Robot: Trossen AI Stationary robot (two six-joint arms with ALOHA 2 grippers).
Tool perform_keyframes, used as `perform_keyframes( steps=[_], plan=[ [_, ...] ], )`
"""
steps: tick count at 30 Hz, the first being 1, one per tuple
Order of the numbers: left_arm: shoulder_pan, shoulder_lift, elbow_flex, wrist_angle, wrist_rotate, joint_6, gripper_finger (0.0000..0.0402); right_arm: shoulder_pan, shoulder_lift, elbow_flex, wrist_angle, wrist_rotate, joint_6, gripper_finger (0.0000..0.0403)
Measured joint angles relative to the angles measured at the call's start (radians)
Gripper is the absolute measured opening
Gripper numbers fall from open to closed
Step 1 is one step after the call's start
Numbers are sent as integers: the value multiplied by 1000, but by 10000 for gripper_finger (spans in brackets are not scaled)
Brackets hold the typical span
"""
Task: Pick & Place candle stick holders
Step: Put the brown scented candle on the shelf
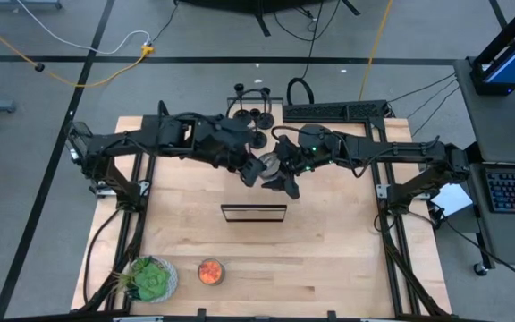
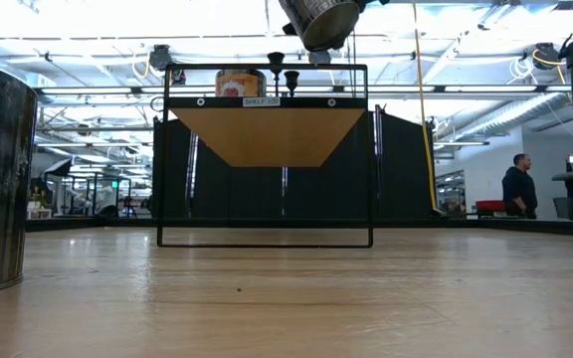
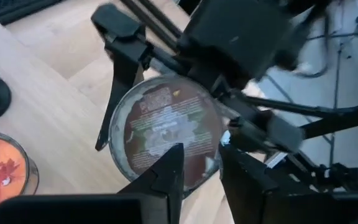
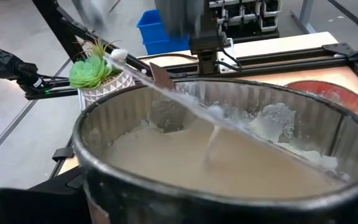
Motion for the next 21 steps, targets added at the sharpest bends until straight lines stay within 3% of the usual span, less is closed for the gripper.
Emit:
perform_keyframes(
  steps=[21],
  plan=[
    [20,51,-2,-19,101,15,90,-1,0,0,11,23,6,341]
  ],
)
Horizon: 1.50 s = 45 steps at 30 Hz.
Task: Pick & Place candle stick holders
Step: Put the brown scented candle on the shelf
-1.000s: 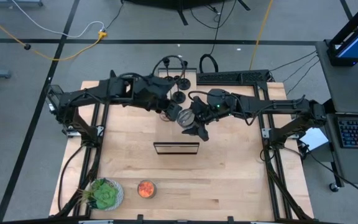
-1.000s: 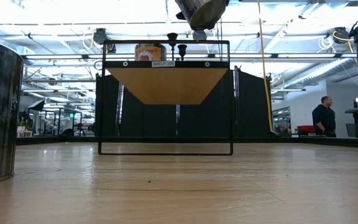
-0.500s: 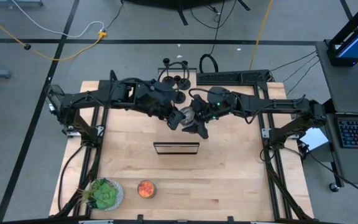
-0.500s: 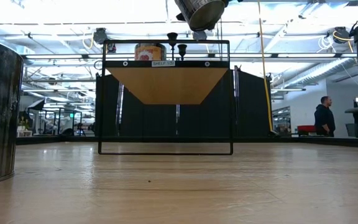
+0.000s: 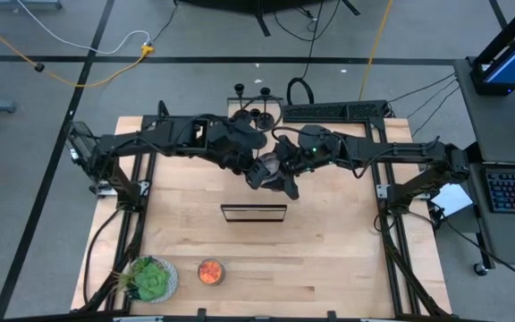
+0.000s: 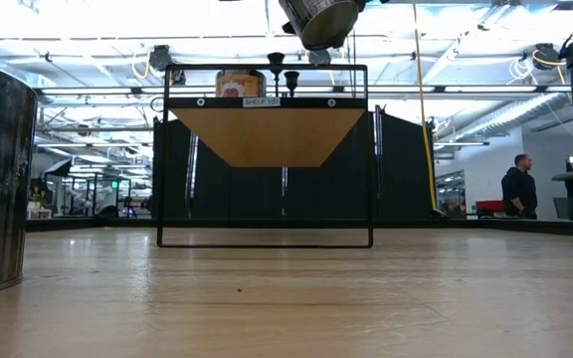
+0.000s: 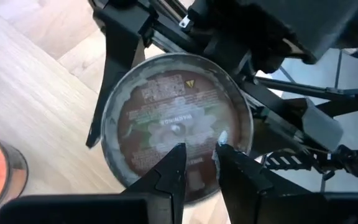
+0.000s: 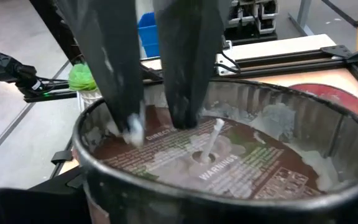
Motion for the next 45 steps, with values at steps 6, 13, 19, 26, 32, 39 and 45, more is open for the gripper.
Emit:
perform_keyframes(
  steps=[6,13,19,26,32,39,45],
  plan=[
    [3,-18,0,-15,-13,3,90,-1,0,1,0,4,2,341],
    [3,-50,0,-32,-56,16,90,-1,0,1,0,6,2,341],
    [1,-60,0,-42,-58,123,90,-1,0,1,0,6,2,341],
    [-1,-62,0,-122,-93,355,90,-1,0,1,0,5,2,341],
    [-16,-54,0,-169,-142,456,90,-3,0,1,0,4,9,341],
    [-26,-52,0,-151,-189,470,90,-8,0,1,6,4,20,341],
    [-27,-53,0,-151,-190,472,90,-8,0,1,30,4,27,341]
  ],
)
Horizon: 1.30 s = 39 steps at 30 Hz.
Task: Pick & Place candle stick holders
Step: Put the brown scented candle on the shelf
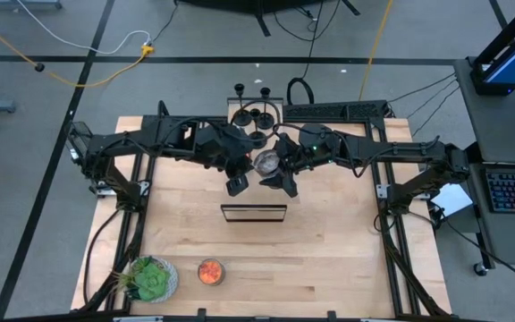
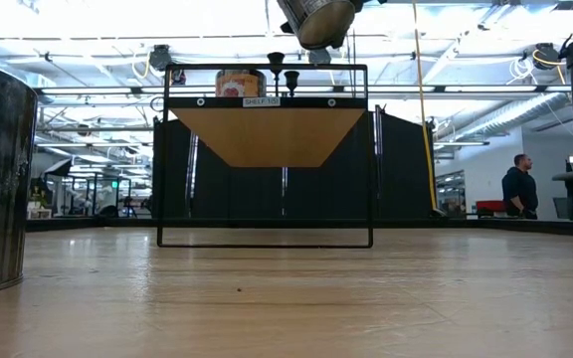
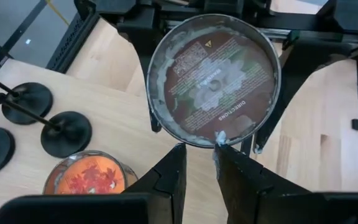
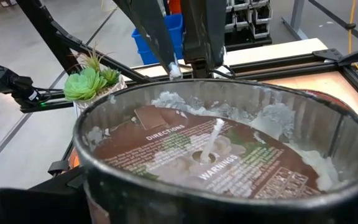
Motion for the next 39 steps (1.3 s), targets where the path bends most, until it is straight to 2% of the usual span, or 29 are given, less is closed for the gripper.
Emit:
perform_keyframes(
  steps=[13,20,25,32,34,39],
  plan=[
    [-15,3,0,-72,-2,-23,90,-14,-2,1,34,1,24,341],
    [-10,-11,0,-244,-58,-124,90,-14,-2,1,-12,26,16,341],
    [-8,-35,0,-324,-148,-185,90,-18,-2,-38,3,56,-4,341],
    [-6,-102,-7,-333,-236,-216,90,-37,0,-153,159,57,25,341],
    [-6,-123,-20,-318,-250,-227,90,-42,0,-186,214,86,25,341],
    [-6,-215,-131,-236,-269,-257,90,-61,0,-264,336,136,24,341]
  ],
)
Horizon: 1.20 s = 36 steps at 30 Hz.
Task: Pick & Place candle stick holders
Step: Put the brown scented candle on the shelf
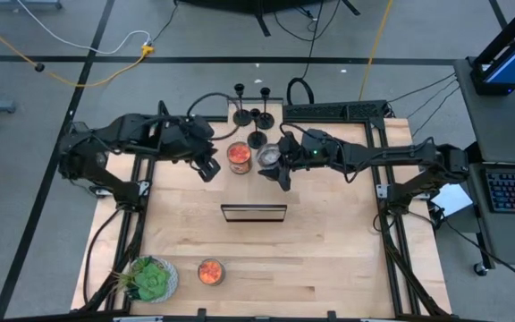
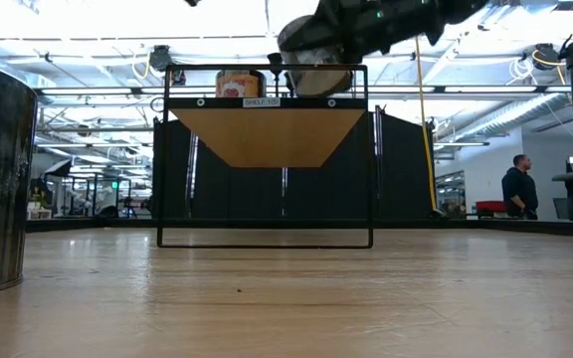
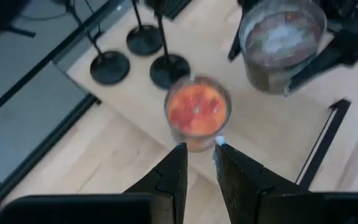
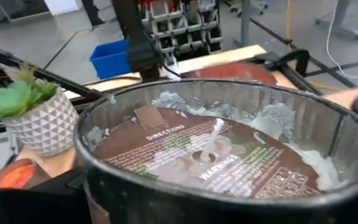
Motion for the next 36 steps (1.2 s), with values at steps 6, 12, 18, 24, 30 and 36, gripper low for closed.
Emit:
perform_keyframes(
  steps=[6,12,18,24,30,36],
  plan=[
    [1,-129,-216,149,2,-20,90,-12,0,-92,145,87,12,341],
    [5,-257,-407,326,3,-54,90,-13,0,-146,241,129,21,341],
    [8,-353,-557,459,9,-71,90,-10,2,-178,287,184,12,341],
    [8,-403,-627,519,10,-98,90,-10,15,-194,345,203,24,341],
    [8,-403,-628,541,10,-93,90,-10,59,-193,392,206,27,341],
    [8,-403,-628,539,9,-95,90,-11,59,-193,413,205,25,341]
  ],
)
